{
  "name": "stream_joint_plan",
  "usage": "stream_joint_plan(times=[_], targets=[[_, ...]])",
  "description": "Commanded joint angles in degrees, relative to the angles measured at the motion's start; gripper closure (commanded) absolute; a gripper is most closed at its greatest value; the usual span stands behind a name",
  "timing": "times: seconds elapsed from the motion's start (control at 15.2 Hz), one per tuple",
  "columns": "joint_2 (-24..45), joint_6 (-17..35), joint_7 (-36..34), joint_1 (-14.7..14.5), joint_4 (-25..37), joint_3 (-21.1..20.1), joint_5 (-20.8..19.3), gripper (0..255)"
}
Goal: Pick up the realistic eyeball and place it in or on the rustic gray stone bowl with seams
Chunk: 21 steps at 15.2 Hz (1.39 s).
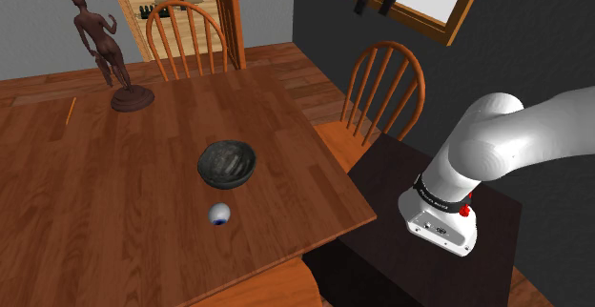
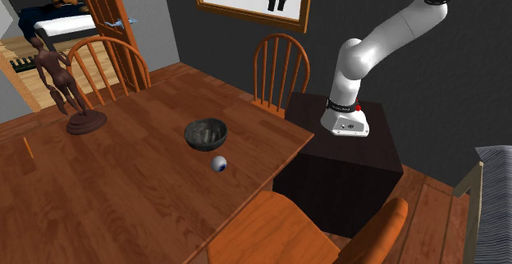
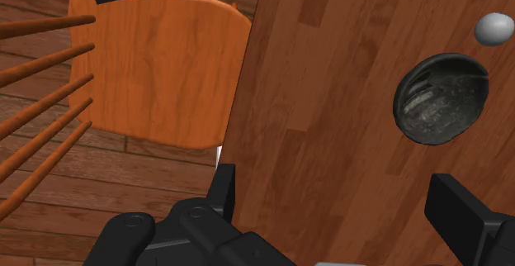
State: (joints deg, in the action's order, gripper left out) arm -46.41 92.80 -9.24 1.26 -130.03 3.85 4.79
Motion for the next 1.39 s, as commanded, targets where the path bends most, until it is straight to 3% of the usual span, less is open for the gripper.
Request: stream_joint_plan(times=[0.0,0.66,1.32], targets=[[0.0,0.0,0.0,0.0,0.0,0.0,0.0,0],[-0.49,14.44,-10.8,-2.88,-12.79,-12.28,5.15,0],[8.92,30.92,-22.62,-5.24,-17.87,-26.28,9.03,0]])
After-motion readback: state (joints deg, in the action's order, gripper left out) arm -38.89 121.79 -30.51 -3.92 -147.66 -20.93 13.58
